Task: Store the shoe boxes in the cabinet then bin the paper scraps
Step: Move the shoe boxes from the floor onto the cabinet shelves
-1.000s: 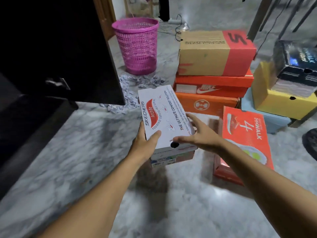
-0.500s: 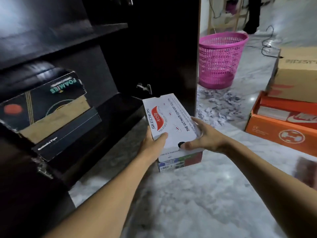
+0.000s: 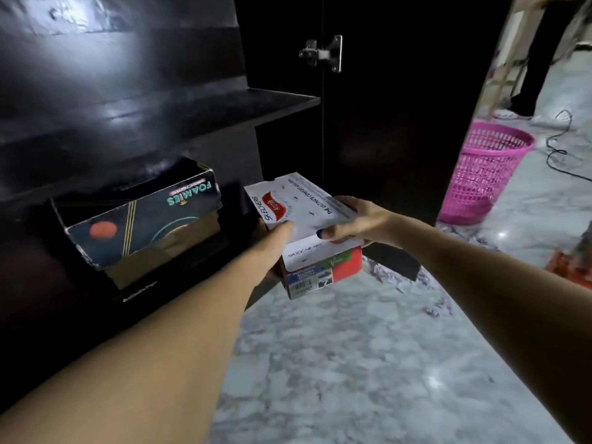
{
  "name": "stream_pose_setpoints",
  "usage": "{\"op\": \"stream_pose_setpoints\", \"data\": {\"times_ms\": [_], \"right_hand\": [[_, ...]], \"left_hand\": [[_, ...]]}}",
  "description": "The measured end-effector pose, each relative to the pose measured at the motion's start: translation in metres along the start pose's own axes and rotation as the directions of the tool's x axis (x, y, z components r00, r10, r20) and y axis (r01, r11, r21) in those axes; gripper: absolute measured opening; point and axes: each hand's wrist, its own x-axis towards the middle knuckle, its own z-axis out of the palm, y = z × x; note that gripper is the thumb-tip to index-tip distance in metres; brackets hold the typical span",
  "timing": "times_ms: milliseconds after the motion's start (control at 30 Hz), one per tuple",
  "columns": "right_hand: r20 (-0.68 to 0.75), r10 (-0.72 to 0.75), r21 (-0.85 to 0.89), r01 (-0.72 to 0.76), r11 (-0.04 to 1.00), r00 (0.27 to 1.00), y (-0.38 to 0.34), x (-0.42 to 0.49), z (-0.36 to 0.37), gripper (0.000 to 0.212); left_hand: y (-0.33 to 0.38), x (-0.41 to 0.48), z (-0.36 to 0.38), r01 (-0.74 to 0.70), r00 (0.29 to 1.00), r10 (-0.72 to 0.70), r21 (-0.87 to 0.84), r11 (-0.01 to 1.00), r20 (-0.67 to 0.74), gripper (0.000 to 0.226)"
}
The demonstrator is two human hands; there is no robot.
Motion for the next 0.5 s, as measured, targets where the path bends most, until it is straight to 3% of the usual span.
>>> {"op": "stream_pose_setpoints", "data": {"times_ms": [167, 233, 300, 400, 500], "right_hand": [[0.057, 0.009, 0.026, -0.011, 1.0, 0.998, 0.028, 0.052, 0.0, 0.119], [0.075, 0.014, 0.059, -0.019, 0.998, 0.997, 0.045, 0.073, 0.003, 0.103], [0.058, 0.006, 0.04, -0.008, 0.999, 0.998, 0.058, 0.09, 0.004, 0.084], [0.066, -0.022, 0.026, 0.02, 0.999, 0.998, 0.076, 0.111, 0.007, 0.04], [0.071, -0.058, 0.053, 0.055, 0.997, 0.996, 0.097, 0.131, 0.01, 0.033]], "left_hand": [[-0.024, 0.043, 0.01, 0.057, 0.997, -0.061, -0.083, 0.995, -0.045, 0.019], [-0.036, 0.057, 0.017, 0.064, 0.995, -0.072, -0.111, 0.992, -0.07, 0.019], [-0.051, 0.073, 0.024, 0.104, 0.991, -0.112, -0.114, 0.988, -0.069, 0.034], [-0.072, 0.093, 0.035, 0.159, 0.983, -0.17, -0.142, 0.977, -0.068, 0.044], [-0.088, 0.11, 0.045, 0.174, 0.976, -0.195, -0.191, 0.966, -0.1, 0.043]]}}
